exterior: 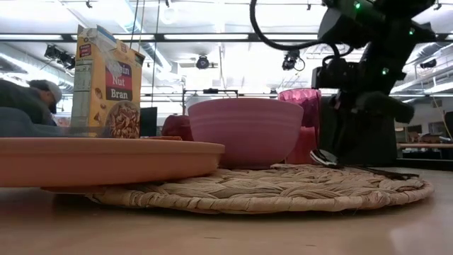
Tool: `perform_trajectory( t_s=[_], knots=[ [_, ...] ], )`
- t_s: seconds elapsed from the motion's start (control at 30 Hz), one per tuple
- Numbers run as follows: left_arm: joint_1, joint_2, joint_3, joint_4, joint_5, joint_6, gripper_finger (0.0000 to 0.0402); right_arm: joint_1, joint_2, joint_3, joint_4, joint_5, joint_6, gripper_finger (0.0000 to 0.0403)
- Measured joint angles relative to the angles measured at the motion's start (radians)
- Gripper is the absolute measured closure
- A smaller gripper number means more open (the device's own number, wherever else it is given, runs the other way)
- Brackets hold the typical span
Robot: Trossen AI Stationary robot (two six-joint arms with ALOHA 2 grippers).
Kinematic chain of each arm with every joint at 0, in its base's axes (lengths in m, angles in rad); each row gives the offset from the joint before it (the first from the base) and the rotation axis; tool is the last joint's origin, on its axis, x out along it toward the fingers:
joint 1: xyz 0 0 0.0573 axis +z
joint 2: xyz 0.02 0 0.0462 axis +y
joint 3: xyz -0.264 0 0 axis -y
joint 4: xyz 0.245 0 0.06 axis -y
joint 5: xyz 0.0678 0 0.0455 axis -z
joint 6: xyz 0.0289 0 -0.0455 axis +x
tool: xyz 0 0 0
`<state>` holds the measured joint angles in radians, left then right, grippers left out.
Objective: Arrange a breakfast setting
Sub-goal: Return to Home Position
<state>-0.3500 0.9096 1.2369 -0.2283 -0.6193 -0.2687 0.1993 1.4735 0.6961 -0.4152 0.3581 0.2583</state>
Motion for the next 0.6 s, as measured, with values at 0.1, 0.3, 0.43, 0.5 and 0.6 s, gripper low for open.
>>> perform_trajectory(
  t_s=[0.1, 0.3, 0.43, 0.5, 0.6],
  knots=[
    [0.000, 0.000, 0.000, 0.000, 0.000, 0.000, 0.0109, 0.000, -0.014, 0.028, -0.051, 0.000, 0.002, 0.0288],
    [-0.001, 0.000, 0.000, -0.005, 0.000, -0.014, 0.0109, 0.038, -0.073, 0.044, -0.091, -0.079, -0.015, 0.0288],
    [-0.016, 0.008, 0.000, -0.030, 0.002, -0.050, 0.0109, 0.097, -0.132, 0.044, -0.086, -0.130, 0.057, 0.0288],
    [-0.032, 0.018, 0.000, -0.041, 0.003, -0.058, 0.0109, 0.117, -0.183, 0.044, -0.075, -0.137, 0.133, 0.0289],
    [-0.053, 0.024, 0.000, -0.040, 0.032, -0.054, 0.0118, 0.126, -0.284, 0.044, -0.006, -0.188, 0.204, 0.0297]
  ],
)
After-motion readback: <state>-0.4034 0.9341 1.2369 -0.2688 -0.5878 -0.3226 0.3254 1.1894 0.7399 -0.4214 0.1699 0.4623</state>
